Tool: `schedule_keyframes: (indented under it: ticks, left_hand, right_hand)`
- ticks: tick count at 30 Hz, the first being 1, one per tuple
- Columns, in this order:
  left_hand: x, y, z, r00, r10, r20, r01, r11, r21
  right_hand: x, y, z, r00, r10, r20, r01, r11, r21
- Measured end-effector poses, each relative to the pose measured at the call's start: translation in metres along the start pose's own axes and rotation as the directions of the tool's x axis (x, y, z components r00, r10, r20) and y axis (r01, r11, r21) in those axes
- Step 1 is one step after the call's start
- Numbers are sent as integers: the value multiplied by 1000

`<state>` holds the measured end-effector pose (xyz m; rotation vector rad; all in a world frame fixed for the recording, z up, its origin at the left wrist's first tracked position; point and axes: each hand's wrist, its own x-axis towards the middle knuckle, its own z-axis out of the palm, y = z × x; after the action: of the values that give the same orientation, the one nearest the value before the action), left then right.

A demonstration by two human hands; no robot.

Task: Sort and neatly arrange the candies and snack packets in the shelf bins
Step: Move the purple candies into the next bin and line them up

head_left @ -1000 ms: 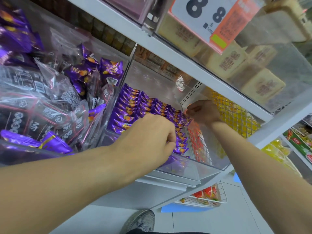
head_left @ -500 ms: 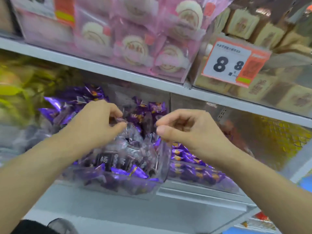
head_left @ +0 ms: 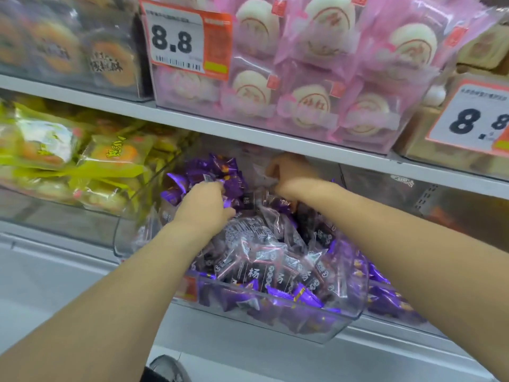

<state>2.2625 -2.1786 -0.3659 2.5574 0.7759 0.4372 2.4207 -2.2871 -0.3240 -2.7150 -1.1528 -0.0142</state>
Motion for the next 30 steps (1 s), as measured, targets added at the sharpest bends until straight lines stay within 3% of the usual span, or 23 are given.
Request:
schedule_keyframes:
  ticks: [2,6,10,14,18,23,27,30]
  left_hand:
    - [1,1,0,998,-59,-21,57,996,-69]
    - [1,1,7,989,-56,-140,56,998,-6]
    - [-4,2,3,981,-26,-192,-17,976,-216]
    - [-12,12,-8,975,26,-221,-111,917,-383]
    - [-18,15,-6,993,3,-119,-75,794,-603]
    - [-29,23,-7,987,-86,133,158,451,-878]
    - [-33,26,-10,978,-73,194,207,399,-893]
    - [-33,27,-12,976,-63,207,212,465,-860]
  right_hand:
    - [0,16,-2,999,24,-22,-24,999,23]
    - [-13,43,-15,999,6,32,-9,997,75]
    - [-15,53,-21,995,17,96,-16,1000,-13]
    - [-12,41,-16,995,72,64,-67,995,-80]
    - [-15,27,-6,989,135,-54,-143,972,-186]
    - [-15,23,-5,990,141,1,-140,980,-143]
    - [-21,29,-11,989,146,26,-148,982,115]
    - [-30,30,-18,993,121,10,-119,951,286]
